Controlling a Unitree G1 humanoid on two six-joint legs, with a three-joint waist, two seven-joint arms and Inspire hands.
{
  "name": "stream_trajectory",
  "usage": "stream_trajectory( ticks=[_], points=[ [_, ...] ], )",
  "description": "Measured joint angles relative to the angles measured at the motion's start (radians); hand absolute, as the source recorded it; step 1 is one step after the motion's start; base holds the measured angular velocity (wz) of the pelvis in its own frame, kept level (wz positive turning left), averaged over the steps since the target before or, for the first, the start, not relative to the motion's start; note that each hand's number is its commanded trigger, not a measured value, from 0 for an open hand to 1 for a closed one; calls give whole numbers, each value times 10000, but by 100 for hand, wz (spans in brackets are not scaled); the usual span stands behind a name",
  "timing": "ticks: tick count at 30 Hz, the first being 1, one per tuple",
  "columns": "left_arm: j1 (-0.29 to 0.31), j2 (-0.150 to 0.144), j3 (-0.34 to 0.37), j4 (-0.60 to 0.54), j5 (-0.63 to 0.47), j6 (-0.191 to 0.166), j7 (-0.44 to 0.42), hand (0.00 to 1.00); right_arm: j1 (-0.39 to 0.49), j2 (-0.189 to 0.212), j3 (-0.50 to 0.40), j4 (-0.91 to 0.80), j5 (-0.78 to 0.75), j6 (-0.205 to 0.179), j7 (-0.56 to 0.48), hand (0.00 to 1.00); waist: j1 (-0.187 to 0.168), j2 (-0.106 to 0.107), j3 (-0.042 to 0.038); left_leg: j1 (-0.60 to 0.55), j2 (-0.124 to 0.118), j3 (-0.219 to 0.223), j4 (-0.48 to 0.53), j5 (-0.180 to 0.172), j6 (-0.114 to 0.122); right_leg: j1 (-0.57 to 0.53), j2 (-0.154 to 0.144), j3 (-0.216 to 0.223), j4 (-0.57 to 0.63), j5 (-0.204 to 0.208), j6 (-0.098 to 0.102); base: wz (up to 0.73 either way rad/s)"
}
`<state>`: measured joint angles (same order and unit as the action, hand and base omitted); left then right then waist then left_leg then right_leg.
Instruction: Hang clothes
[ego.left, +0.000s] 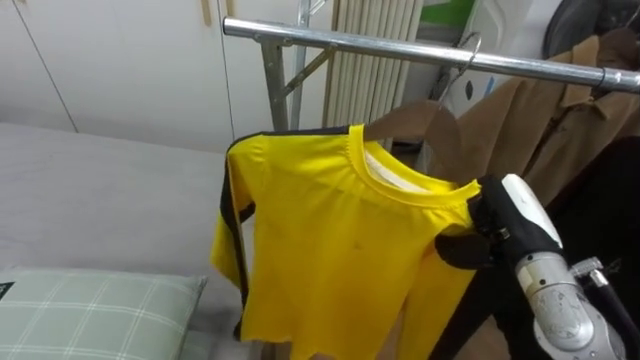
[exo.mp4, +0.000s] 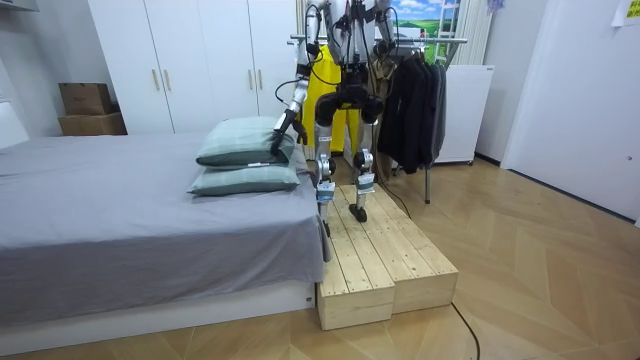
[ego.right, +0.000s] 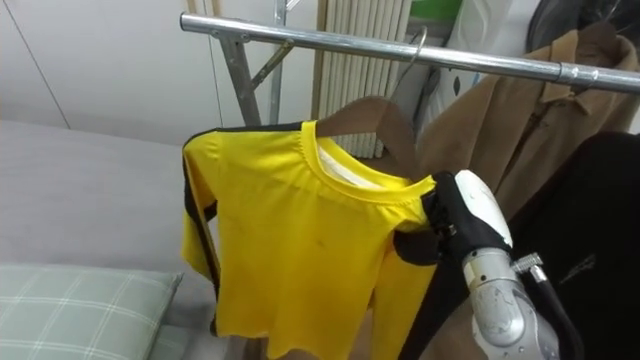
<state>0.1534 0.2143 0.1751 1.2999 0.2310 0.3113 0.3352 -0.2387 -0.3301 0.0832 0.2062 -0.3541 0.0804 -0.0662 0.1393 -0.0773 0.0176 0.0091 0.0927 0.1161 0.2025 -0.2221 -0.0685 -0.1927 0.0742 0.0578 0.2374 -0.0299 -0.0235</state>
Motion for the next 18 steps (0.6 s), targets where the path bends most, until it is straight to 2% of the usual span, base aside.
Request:
stream_trajectory(
  ticks=[9, 15, 18],
  points=[
    [185, 46, 172, -307, 82, -78, -428, 0, -377, -26, 2, 575, 45, -11, -93, 100, 120, -57, -15, 46, -8, -133, 23, 10, 10, 44, -7, -104, -15, -14, -15, 1],
    [396, 68, 304, -528, 168, -81, -650, 0, -462, -348, -1, 1012, 202, 58, 56, 100, 128, -52, -12, 130, 2, -160, -56, 9, 9, 119, -32, -230, -9, -57, -71, 0],
    [410, 70, 363, -534, 171, -81, -720, 0, -729, -388, -2, 1468, 460, 62, 139, 100, 87, -51, -12, 179, 12, -202, -87, 8, 8, 186, -37, -296, -7, -86, -92, 3]
  ],
)
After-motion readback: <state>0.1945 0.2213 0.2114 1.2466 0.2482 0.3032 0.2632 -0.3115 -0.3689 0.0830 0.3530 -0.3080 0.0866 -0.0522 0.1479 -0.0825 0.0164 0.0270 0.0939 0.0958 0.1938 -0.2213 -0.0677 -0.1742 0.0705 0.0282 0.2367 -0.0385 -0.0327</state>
